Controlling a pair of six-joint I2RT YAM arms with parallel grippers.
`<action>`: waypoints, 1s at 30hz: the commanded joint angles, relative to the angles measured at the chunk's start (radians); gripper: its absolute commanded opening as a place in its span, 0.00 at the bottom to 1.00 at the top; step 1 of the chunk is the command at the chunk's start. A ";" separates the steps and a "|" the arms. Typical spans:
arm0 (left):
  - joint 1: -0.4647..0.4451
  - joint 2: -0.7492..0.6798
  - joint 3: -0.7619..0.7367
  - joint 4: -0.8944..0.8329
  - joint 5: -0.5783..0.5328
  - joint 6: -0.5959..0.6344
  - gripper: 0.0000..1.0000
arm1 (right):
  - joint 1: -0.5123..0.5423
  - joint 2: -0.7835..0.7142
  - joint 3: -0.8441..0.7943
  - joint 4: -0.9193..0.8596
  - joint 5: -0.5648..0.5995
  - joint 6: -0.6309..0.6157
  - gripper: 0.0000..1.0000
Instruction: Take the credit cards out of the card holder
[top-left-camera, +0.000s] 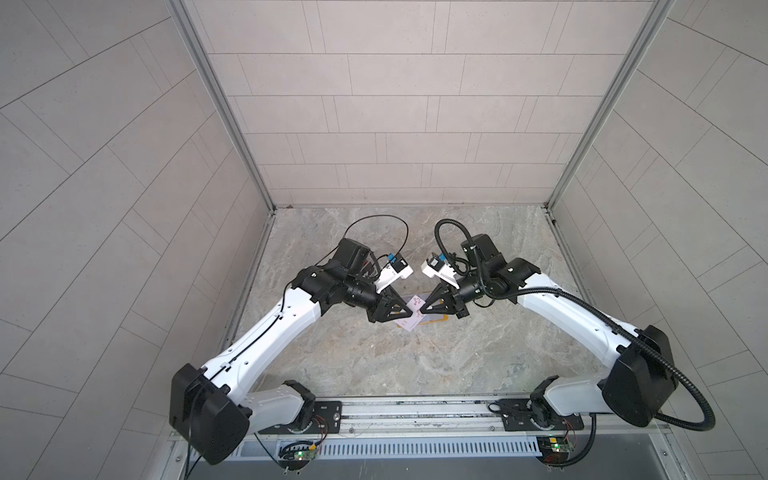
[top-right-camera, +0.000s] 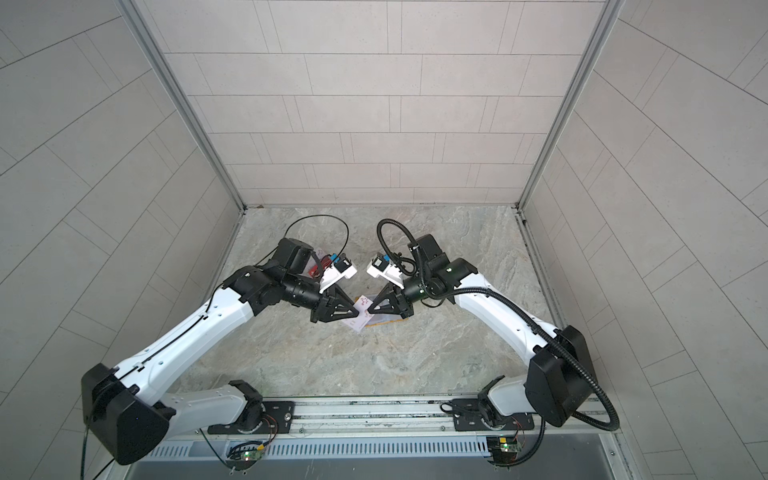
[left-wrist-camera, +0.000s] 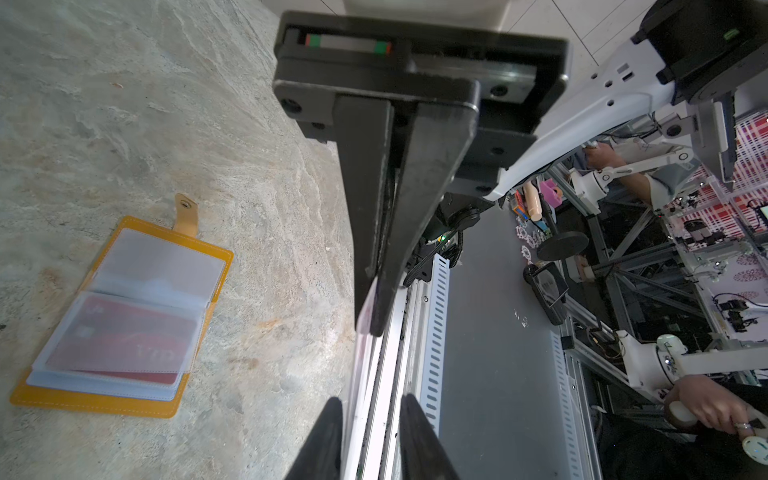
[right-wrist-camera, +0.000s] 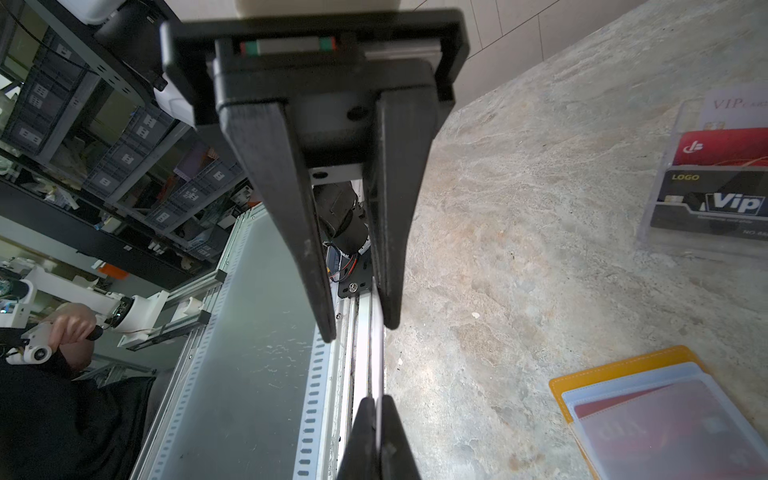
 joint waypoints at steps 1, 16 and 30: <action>-0.005 0.001 0.028 -0.015 0.018 0.024 0.18 | -0.004 -0.022 0.004 0.007 -0.007 -0.037 0.00; -0.005 -0.001 0.030 -0.016 -0.005 0.016 0.05 | -0.019 -0.036 -0.023 0.063 0.027 0.017 0.02; 0.022 -0.016 0.079 -0.036 -0.342 -0.036 0.00 | -0.030 -0.090 -0.090 0.151 0.342 0.144 0.46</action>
